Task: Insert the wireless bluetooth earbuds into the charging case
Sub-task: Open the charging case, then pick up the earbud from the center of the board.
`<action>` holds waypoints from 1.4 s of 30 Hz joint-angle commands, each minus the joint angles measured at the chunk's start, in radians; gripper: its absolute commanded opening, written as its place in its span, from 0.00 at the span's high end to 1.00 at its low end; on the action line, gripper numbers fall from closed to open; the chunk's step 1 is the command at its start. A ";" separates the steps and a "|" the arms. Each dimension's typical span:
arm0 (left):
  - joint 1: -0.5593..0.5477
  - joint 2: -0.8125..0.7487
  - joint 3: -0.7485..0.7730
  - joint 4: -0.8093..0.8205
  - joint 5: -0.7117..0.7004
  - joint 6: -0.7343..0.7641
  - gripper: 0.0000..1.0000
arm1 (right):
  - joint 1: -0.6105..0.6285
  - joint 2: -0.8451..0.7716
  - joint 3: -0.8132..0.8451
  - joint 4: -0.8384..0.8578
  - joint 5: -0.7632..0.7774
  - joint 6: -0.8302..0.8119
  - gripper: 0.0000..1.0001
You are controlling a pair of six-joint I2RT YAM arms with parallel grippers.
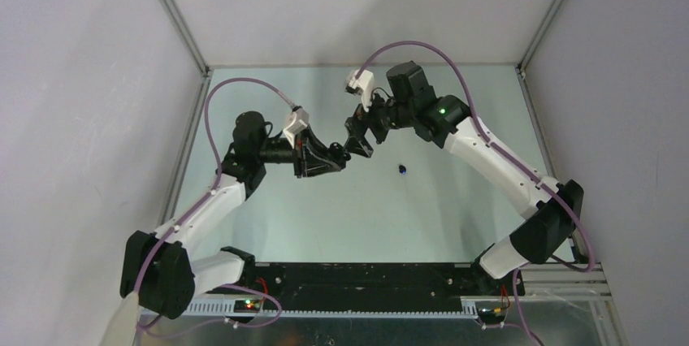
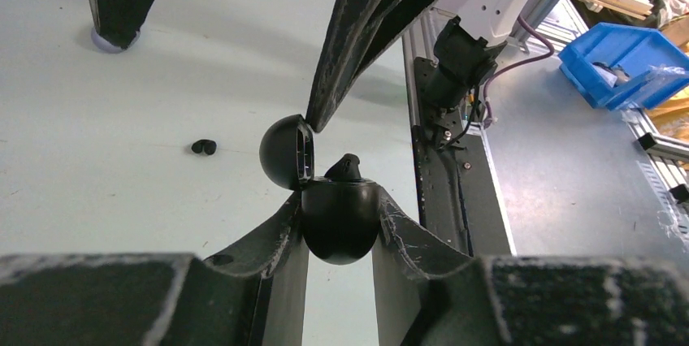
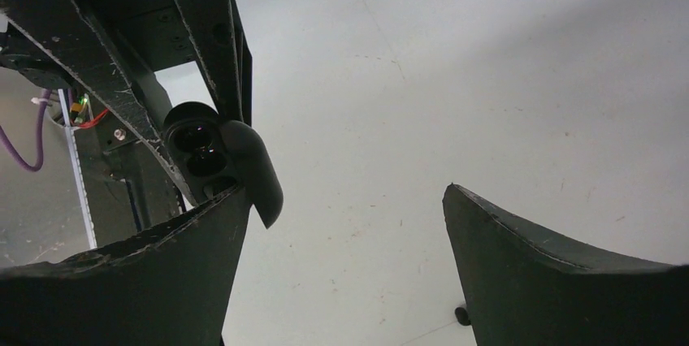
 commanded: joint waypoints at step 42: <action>-0.006 -0.047 0.053 -0.113 -0.001 0.136 1.00 | -0.522 0.500 0.008 -0.358 0.016 -0.008 0.54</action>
